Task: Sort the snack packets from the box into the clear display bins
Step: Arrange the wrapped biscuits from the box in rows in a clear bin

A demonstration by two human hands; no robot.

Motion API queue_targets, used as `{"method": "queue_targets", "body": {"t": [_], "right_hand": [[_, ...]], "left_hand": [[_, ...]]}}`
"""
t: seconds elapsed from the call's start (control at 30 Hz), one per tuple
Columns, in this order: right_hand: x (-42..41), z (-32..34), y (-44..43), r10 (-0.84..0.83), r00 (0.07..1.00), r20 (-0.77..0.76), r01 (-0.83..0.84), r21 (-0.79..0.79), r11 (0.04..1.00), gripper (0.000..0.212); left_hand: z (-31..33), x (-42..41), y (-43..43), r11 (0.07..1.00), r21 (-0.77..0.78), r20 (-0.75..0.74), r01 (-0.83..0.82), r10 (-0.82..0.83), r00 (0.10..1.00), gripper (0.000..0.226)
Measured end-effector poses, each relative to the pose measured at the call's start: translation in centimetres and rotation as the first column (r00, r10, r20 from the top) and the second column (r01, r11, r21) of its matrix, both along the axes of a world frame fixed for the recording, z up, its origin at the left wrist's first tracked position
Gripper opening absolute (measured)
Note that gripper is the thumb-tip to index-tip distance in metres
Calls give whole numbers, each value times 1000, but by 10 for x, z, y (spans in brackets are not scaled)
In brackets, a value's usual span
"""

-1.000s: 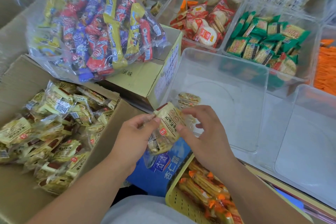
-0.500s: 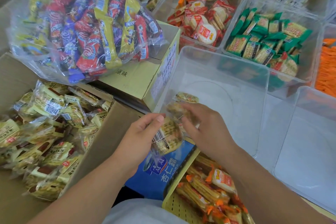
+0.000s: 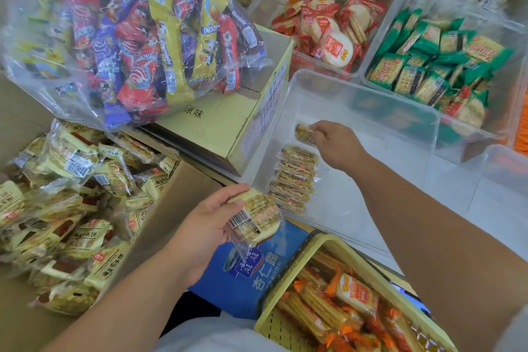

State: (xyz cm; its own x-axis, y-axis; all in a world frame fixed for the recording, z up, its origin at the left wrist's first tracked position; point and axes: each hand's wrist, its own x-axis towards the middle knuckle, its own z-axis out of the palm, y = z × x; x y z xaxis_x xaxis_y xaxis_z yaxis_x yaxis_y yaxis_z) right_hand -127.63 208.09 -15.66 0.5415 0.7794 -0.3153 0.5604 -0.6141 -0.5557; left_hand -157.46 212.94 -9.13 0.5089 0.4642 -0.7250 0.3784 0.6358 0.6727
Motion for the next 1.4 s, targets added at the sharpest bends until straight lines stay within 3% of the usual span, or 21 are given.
{"method": "queue_targets", "body": {"t": [0.13, 0.43, 0.63, 0.8, 0.93, 1.03, 1.13, 1.2, 1.3, 1.4], "right_hand": [[-4, -19, 5, 136, 990, -35, -139, -97, 986, 33], [-15, -25, -3, 174, 985, -9, -173, -146, 974, 36], [-16, -21, -11, 43, 956, -289, -87, -141, 986, 47], [-26, 10, -27, 126, 973, -194, -128, 2, 992, 55], [-61, 61, -51, 300, 925, -232, -237, 264, 935, 73], [-93, 80, -72, 379, 882, -280, -215, 477, 852, 56], [-108, 84, -86, 278, 877, -392, -45, 510, 859, 33], [-111, 84, -91, 182, 866, -465, 69, 472, 879, 25], [-113, 83, -97, 101, 770, -630, 227, 418, 880, 24], [-116, 85, -101, 96, 741, -665, 243, 399, 884, 29]], "left_hand": [[0, -2, -1, 1000, -5, 1, 8, -8, 1000, 29], [6, 1, -4, 982, 10, 99, -189, 187, 977, 33], [11, 3, -7, 968, 29, 168, -248, 239, 956, 37], [19, 5, -5, 950, -81, 316, -303, 313, 896, 62], [28, 6, -1, 940, -207, 352, -272, 331, 875, 66], [33, 9, -4, 947, -244, 326, -210, 284, 901, 58], [35, 13, -8, 983, -144, 246, -109, 142, 959, 48], [35, 16, -12, 999, -30, 162, -30, 35, 986, 54], [35, 20, -17, 990, 141, 84, -17, 5, 996, 50], [37, 23, -18, 963, 268, 54, -13, -1, 999, 36]]}}
